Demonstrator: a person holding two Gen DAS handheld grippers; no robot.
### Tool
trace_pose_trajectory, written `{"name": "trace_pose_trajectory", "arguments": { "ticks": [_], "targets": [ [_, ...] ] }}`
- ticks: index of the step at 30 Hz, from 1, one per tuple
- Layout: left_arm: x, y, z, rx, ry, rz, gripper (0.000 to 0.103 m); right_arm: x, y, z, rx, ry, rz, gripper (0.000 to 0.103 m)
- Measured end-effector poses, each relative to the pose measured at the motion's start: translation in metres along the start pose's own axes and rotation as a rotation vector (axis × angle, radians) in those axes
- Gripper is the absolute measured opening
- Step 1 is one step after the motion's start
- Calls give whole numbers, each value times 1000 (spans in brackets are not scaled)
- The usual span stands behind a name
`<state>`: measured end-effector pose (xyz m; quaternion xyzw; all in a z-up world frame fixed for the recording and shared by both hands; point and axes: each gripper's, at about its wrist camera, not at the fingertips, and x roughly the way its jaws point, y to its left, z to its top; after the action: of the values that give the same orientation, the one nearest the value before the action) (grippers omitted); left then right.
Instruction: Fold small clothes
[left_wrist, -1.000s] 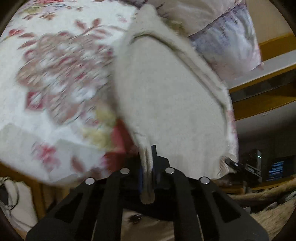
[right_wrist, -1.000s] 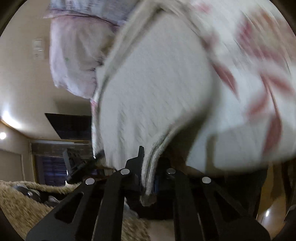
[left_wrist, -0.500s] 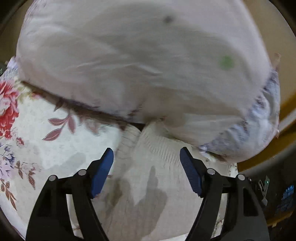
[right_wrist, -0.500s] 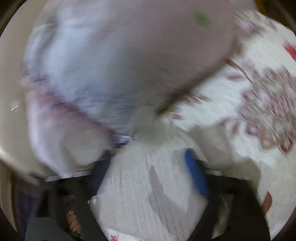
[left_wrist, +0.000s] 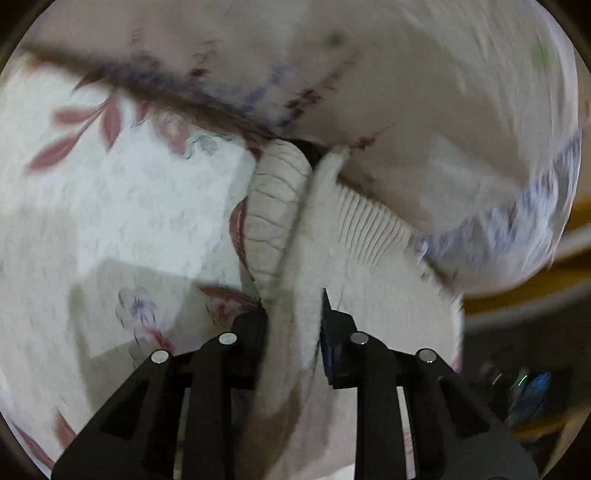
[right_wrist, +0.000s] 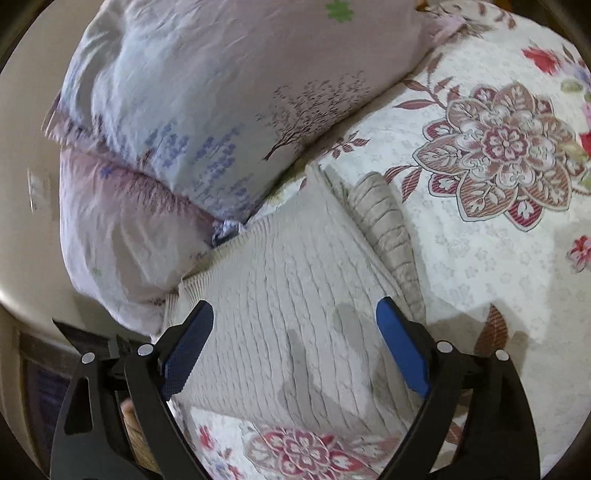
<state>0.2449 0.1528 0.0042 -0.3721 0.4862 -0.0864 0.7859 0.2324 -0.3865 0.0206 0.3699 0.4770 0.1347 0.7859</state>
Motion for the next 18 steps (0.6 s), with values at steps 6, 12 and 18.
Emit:
{"name": "trace_pose_trajectory", "arguments": {
  "ticks": [6, 12, 18],
  "targets": [
    [-21, -113, -32, 53, -55, -288, 13, -39, -8, 11, -82, -55, -25, 92],
    [98, -253, -83, -2, 214, -639, 24, -69, -34, 39, -57, -115, -56, 92],
    [112, -243, -93, -62, 191, -609, 71, -63, -63, 52, 38, -33, 14, 94]
  ]
}}
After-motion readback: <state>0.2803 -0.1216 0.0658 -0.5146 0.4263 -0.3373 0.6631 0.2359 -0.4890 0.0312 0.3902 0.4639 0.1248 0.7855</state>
